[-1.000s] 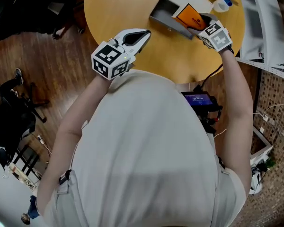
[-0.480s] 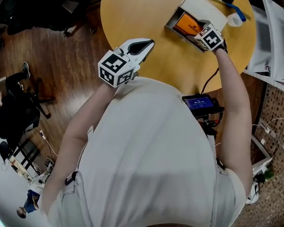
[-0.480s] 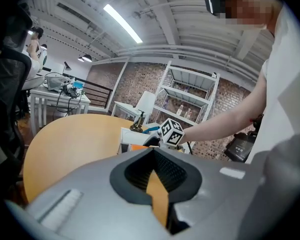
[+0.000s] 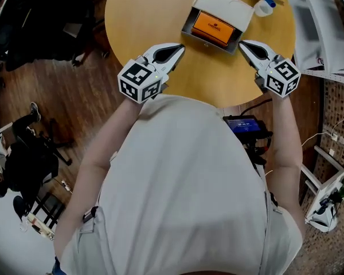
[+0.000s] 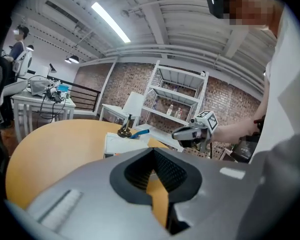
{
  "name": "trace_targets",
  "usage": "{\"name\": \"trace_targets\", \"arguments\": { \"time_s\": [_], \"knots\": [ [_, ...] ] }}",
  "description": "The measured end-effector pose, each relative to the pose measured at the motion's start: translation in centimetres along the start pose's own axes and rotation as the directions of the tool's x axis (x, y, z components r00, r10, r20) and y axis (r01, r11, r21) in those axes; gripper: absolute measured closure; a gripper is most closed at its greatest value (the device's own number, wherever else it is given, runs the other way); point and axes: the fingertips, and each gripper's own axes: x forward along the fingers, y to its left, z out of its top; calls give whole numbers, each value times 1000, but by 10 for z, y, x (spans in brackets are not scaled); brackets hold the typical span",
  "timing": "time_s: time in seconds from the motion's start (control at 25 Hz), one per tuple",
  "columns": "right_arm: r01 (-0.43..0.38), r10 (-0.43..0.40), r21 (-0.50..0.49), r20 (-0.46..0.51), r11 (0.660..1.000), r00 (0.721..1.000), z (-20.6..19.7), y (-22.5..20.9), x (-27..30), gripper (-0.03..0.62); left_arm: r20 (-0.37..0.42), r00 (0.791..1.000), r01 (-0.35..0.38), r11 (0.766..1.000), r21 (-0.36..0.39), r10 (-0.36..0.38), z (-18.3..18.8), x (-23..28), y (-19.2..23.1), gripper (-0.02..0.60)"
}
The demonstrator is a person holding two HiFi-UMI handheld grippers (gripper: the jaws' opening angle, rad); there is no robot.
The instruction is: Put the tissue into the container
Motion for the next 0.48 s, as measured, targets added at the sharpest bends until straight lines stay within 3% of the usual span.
{"name": "trace_targets", "arguments": {
  "time_s": [0.16,0.48],
  "knots": [
    [21,-27,41,130,999,991,0,23,-48,594,-11,999,43,999,19,-43,1,13,-15,581],
    [10,-9,-2,225,1000,974,5,26,-56,594,-32,997,68,996,55,-67,-1,38,-16,581]
  ]
}}
